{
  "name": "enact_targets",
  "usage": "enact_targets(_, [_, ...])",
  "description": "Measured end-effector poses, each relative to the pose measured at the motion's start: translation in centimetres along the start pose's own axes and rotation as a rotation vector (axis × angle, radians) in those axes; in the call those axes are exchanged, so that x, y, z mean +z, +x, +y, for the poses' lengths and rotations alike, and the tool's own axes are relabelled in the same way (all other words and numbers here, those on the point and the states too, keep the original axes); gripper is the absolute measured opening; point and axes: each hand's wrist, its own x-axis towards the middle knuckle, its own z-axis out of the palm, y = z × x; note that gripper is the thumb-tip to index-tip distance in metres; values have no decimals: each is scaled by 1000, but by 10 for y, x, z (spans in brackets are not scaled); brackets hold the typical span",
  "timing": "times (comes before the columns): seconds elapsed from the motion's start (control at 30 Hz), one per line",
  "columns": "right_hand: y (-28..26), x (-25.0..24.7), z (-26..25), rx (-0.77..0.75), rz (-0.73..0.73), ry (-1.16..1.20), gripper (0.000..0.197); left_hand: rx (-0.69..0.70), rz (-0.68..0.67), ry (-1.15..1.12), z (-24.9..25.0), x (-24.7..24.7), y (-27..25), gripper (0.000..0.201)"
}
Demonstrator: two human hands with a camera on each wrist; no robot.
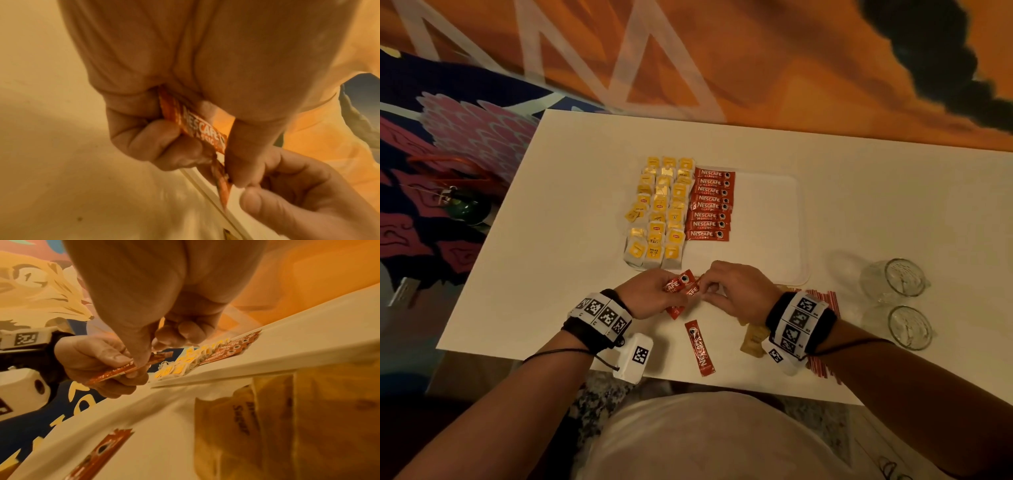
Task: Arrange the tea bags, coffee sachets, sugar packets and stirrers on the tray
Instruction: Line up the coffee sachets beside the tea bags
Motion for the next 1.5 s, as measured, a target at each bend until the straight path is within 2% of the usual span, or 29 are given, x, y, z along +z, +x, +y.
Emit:
enact_targets(0.1, [2, 4, -10, -32, -197, -68, 12, -28, 24, 18, -14, -6, -8, 18])
enact_targets(0.27, [5, 19, -21, -121, -500, -263, 31, -69, 32, 16, -34, -12, -17, 18])
enact_targets(0.33, [5, 22, -22, -163, -546, -317, 37, -63, 20, -3, -34, -12, -21, 18])
enact_targets(0.43, [5, 25, -22, -186, -555, -357, 36, -50, -25, -201, -28, -9, -27, 9])
enact_targets(0.6, [6, 26, -16, -151, -501, -369, 23, -26, 3, -279, -19, -5, -31, 31])
enact_targets(0.73, [3, 23, -11, -66, -459, -316, 16, -47, 24, -269, -17, -1, -25, 37])
enact_targets(0.83, [1, 17, -6, 3, -405, -225, 16, -44, 71, -188, -18, -2, -21, 33])
enact_targets(1.03, [0, -3, 3, 128, -164, 22, 15, 46, 131, -130, -3, -3, -19, 20])
enact_targets(1.17, [1, -12, 7, 222, -16, 248, 12, 91, 202, -200, 3, -4, -16, 10])
enact_targets(1.5, [1, -16, 9, 371, 203, 650, 9, 90, 321, -263, 4, -7, 1, 7])
